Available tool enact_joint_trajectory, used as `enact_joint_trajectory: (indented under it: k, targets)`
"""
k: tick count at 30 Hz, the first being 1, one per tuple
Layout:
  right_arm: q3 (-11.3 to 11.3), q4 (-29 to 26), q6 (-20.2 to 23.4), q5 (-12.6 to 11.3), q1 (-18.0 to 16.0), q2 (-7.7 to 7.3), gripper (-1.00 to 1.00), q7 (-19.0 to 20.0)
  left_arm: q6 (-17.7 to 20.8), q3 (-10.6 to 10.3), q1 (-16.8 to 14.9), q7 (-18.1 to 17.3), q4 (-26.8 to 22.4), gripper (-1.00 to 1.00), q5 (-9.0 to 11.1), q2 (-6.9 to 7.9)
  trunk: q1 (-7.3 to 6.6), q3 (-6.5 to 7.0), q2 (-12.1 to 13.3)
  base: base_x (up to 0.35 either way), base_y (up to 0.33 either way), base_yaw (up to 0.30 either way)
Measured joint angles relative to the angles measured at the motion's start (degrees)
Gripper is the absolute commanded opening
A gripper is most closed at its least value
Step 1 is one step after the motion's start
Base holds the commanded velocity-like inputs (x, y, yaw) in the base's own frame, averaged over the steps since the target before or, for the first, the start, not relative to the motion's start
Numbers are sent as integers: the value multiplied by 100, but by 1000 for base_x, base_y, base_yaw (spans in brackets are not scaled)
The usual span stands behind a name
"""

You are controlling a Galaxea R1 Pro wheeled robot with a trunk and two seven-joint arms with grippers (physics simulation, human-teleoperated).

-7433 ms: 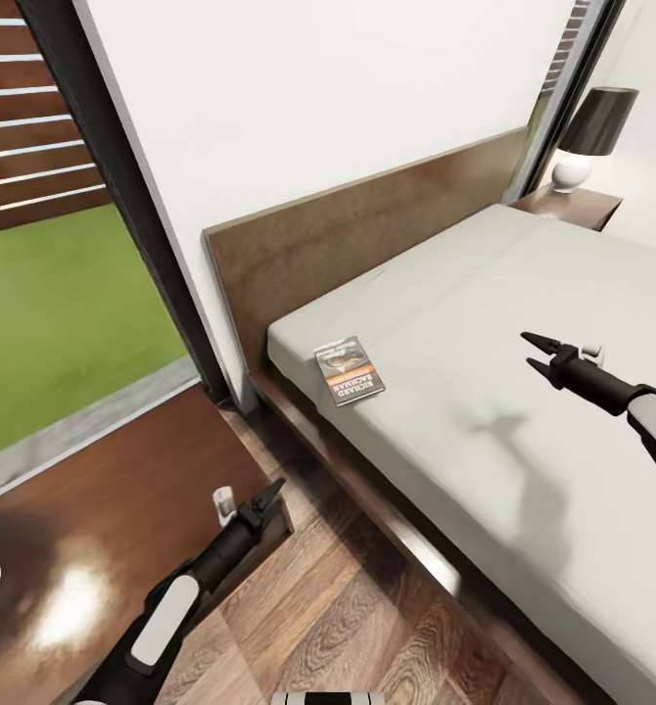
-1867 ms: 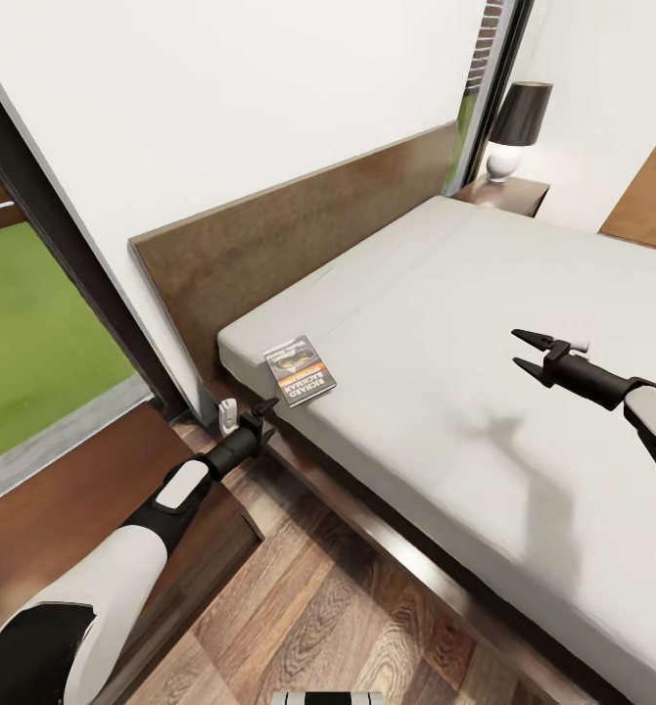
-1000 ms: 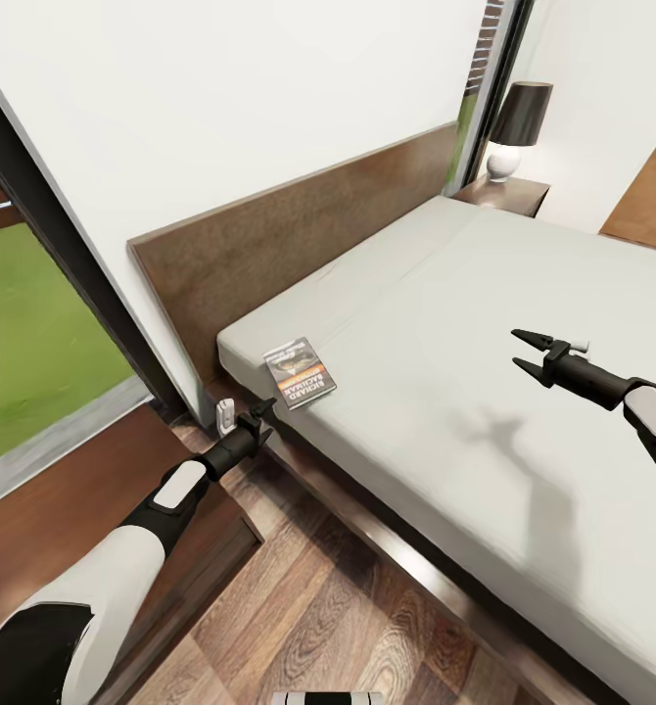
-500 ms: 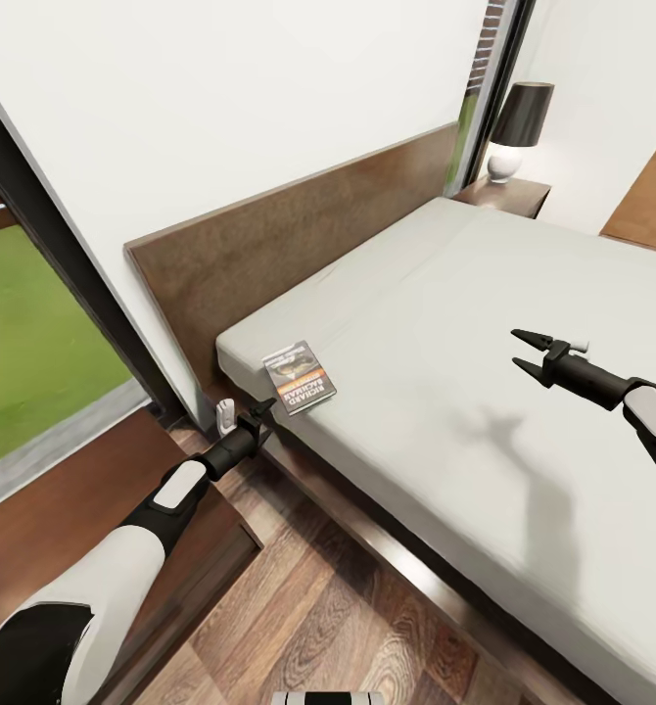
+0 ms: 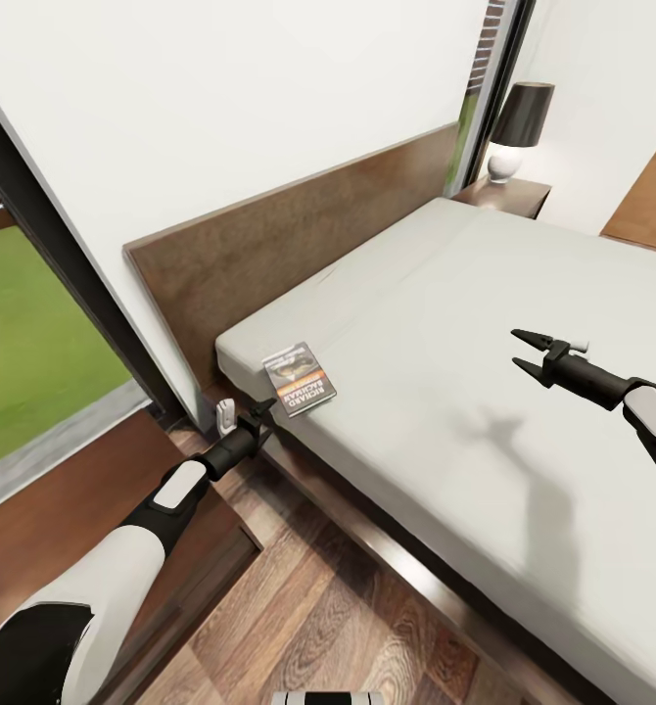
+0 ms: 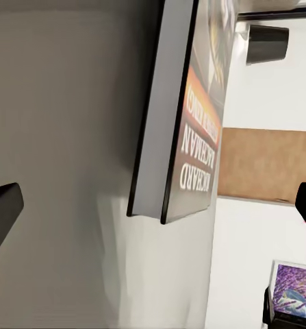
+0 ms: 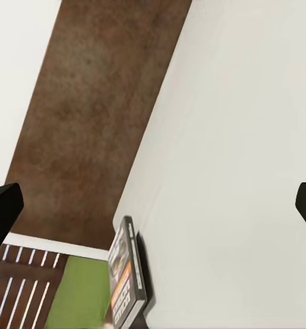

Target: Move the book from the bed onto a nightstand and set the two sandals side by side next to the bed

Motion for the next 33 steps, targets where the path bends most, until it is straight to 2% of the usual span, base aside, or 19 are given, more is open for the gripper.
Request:
enact_joint_trajectory:
  k: [11,33]
  targets:
    - [7,0,0,-1,0,6,100,-1,0,5,0,0,1,100,0,5,0,0,0,93,0,0]
    - [2,0,0,0,0,18,100,-1,-1,9,0,0,14,100,-2,9,1,0,0,5,0,0]
